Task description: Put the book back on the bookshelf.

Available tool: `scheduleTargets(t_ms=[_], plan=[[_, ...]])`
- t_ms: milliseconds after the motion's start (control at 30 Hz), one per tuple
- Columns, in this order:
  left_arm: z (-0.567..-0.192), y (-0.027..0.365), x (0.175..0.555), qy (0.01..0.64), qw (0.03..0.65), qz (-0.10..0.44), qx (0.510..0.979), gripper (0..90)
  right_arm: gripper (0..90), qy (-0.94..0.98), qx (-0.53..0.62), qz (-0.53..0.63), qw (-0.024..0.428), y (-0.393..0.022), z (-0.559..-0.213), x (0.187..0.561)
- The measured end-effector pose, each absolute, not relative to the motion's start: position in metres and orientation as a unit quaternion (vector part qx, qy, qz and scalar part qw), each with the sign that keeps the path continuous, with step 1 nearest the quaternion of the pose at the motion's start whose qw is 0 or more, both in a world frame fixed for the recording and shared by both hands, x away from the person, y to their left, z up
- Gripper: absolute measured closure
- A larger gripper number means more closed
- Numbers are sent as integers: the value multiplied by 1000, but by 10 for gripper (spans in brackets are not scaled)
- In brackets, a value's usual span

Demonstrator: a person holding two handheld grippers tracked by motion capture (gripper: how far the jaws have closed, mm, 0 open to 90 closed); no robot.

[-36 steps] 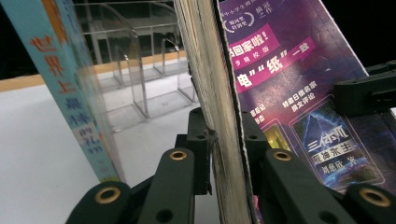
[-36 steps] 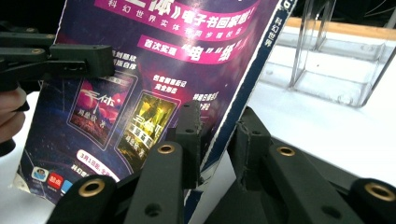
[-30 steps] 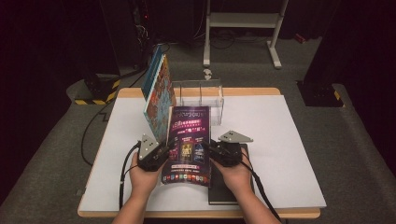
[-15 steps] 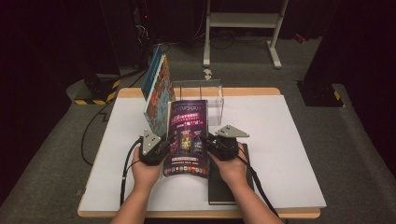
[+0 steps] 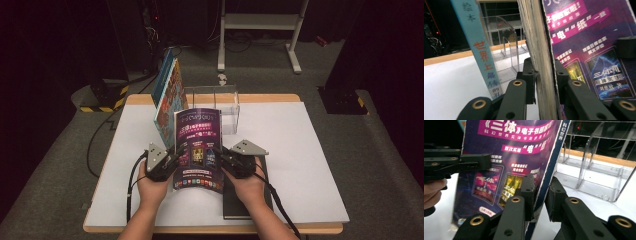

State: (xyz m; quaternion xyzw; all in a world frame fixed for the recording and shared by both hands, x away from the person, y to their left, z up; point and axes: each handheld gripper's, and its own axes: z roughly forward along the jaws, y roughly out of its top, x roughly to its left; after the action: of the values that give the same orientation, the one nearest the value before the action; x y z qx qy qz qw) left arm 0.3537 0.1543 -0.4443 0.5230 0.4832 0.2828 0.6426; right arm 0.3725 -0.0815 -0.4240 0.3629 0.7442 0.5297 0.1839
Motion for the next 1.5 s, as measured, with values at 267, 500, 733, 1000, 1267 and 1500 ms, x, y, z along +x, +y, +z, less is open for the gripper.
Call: scheduleTargets(t_ms=[267, 500, 733, 1000, 1267, 1500], plan=[[-443, 159, 335, 475, 649, 286, 521, 717, 777, 743, 347, 542, 182, -87, -422, 352], [-445, 163, 322, 473, 653, 292, 514, 684, 782, 744, 333, 548, 188, -87, -420, 337], [-447, 170, 312, 477, 657, 294, 504, 646, 800, 745, 315, 557, 188, -85, -418, 325], [-444, 173, 309, 481, 656, 293, 503, 608, 838, 735, 300, 584, 171, -87, -417, 315], [-440, 165, 310, 469, 666, 290, 502, 554, 841, 717, 310, 593, 196, -106, -408, 316], [-440, 164, 310, 467, 668, 287, 504, 526, 842, 703, 320, 598, 216, -120, -404, 313]])
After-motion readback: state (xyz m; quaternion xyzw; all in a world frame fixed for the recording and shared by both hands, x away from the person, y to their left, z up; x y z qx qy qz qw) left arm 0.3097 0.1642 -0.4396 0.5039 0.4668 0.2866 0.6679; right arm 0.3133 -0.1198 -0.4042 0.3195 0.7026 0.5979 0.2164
